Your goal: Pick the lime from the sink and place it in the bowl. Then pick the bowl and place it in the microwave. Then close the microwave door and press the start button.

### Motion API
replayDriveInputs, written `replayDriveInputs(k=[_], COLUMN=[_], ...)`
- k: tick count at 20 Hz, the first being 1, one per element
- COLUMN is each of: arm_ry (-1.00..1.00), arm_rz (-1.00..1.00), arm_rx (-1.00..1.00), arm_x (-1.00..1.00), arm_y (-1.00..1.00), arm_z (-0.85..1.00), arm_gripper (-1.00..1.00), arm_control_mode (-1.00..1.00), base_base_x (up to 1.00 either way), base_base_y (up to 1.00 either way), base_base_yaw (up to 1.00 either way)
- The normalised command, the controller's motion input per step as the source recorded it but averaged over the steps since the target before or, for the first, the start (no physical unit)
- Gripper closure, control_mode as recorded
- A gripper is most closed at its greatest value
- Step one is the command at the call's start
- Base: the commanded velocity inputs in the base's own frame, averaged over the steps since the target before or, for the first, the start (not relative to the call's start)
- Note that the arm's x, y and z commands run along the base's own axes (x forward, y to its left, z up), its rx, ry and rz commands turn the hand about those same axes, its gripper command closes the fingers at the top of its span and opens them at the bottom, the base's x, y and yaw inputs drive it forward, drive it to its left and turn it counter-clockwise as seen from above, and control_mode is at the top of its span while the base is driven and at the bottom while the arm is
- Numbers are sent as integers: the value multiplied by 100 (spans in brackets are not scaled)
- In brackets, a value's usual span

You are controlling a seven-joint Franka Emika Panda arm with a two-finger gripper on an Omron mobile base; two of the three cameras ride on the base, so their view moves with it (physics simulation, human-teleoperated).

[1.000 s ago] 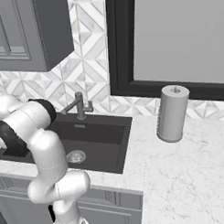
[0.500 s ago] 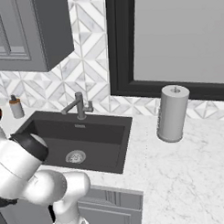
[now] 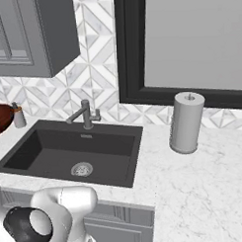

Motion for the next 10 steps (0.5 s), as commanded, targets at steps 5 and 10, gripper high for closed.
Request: replayDriveInputs(k=[5,10], arm_ry=[0,1], arm_rz=[-23,-24], arm_rx=[0,0], arm_x=[-63,-60], arm_y=[-86,-99], arm_z=[69,61], arm_gripper=[100,100], arm_control_mode=[-100,-100], base_base_x=[0,0], base_base_y=[0,0], base_base_yaw=[0,0])
